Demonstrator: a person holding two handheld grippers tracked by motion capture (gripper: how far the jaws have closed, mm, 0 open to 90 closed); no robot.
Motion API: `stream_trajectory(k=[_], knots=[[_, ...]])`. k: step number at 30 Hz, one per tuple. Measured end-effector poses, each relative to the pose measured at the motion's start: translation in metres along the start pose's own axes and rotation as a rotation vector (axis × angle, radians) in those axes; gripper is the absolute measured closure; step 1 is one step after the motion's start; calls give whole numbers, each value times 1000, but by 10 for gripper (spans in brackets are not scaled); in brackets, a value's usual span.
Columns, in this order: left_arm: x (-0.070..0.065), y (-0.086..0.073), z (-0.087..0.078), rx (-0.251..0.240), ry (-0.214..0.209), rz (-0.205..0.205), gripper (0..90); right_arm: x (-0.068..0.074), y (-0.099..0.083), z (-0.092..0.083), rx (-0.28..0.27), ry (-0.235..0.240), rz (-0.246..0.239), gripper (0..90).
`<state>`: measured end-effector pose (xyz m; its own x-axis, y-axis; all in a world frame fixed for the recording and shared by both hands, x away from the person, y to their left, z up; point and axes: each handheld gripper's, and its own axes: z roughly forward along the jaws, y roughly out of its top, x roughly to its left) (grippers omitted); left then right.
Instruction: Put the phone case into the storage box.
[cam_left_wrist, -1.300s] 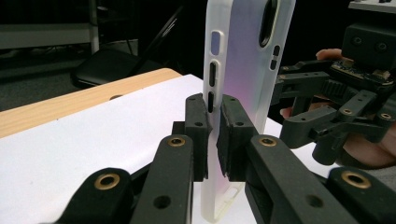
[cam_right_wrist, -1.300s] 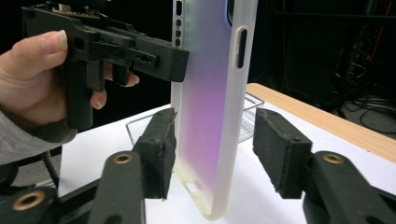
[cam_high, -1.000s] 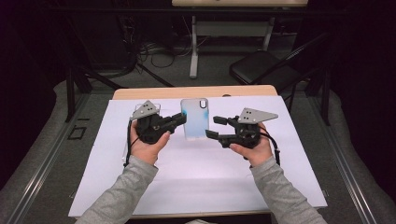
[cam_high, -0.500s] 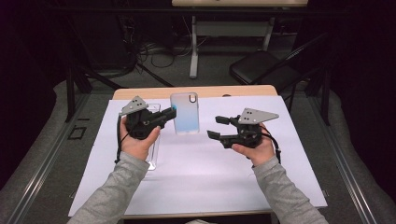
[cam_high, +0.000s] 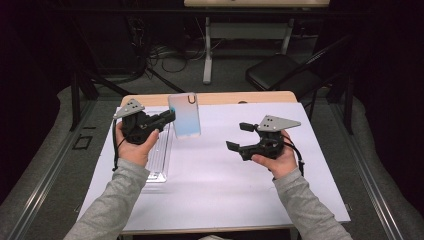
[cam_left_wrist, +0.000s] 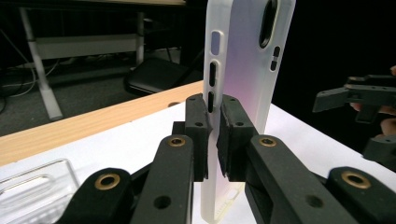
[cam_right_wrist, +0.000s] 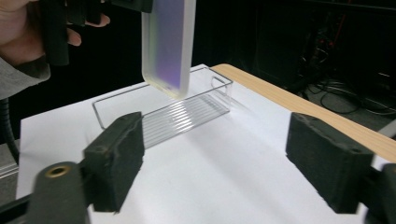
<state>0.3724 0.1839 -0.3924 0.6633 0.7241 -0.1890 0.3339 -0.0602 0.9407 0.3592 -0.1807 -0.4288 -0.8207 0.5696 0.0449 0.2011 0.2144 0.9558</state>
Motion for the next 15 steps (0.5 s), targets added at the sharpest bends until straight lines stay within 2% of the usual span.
stream_trajectory(k=[4, 6, 7, 9, 12, 15], knots=[[8, 2, -5, -3, 17, -1, 837, 1, 0, -2, 9, -6, -3, 143], [12, 3, -8, -3, 28, 1, 837, 4, -1, -3, 14, -67, -30, 108], [14, 3, -10, -8, 30, 0, 837, 4, -1, -3, 14, -67, -30, 108], [17, 5, -13, -7, 43, 3, 837, 7, -2, -6, 1, -132, -57, 104], [24, 7, -19, -13, 61, 2, 837, 6, -2, -10, -3, -120, -31, 76], [33, 8, -26, -13, 79, -1, 837, 3, -3, -18, -8, -136, -23, 65]])
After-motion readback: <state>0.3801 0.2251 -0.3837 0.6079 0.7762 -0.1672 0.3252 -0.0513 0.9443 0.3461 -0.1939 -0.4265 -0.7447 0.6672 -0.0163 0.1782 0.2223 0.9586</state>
